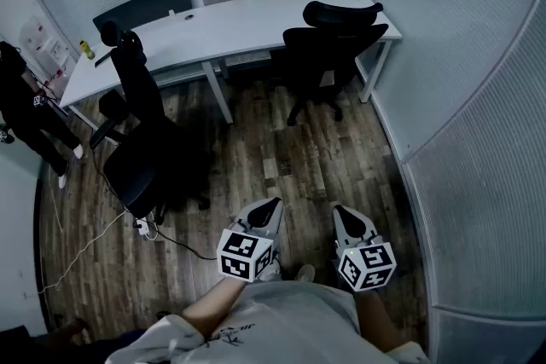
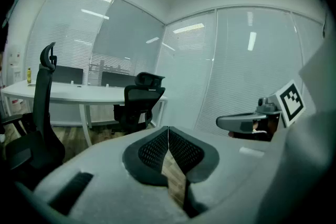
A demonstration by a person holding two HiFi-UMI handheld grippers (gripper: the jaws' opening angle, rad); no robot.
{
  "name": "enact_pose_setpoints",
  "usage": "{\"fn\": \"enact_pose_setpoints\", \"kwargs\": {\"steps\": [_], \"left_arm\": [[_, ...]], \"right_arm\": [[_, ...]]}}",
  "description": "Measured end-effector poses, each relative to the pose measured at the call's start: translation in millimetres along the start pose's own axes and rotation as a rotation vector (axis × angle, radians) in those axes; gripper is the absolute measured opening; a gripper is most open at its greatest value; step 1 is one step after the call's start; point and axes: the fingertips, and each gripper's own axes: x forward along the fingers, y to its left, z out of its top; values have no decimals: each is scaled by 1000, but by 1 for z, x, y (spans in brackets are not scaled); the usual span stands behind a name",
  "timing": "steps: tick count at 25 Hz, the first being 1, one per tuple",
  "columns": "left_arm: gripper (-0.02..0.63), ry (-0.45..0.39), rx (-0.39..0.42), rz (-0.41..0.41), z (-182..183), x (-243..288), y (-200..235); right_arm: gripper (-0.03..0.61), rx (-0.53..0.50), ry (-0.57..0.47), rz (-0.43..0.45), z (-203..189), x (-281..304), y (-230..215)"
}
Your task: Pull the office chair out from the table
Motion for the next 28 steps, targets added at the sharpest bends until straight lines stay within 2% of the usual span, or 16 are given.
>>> {"fn": "enact_pose_setpoints", "kwargs": {"steps": [10,16,20,28], "left_arm": [[12,8,15,-17,4,1,3],[12,0,14,-30,5,1,9],[12,-2,17,-34,7,1,19],[12,-17,23,-49,16,-5,52]], "right_arm": [[8,-6,-2,-6,2,2,5],[8,19,-18,-43,-1,3,3],[8,50,-38,-67,3,9,2],[8,31,-52,-65,14,34,24]]}}
